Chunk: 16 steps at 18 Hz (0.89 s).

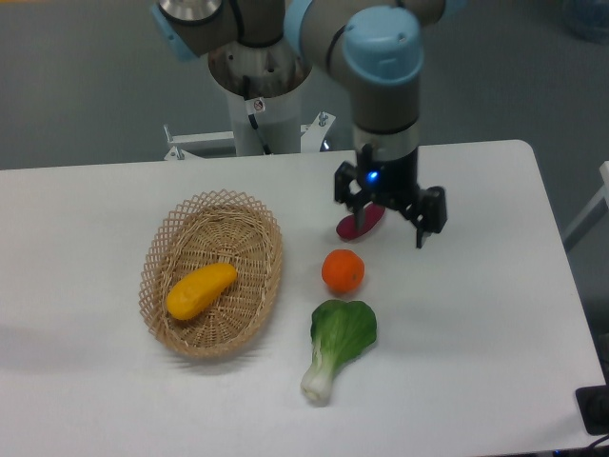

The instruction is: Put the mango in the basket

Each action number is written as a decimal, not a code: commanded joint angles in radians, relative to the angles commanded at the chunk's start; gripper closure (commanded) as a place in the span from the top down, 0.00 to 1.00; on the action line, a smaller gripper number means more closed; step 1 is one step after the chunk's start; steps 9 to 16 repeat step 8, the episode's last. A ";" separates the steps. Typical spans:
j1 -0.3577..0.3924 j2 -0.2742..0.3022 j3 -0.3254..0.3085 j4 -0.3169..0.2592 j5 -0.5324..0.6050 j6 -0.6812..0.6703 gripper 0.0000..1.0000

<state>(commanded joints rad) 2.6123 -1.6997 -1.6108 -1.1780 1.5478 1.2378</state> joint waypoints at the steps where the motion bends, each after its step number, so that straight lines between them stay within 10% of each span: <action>1: 0.006 0.000 0.006 -0.003 -0.006 0.009 1.00; 16: 0.022 0.000 0.012 -0.002 -0.018 0.032 1.00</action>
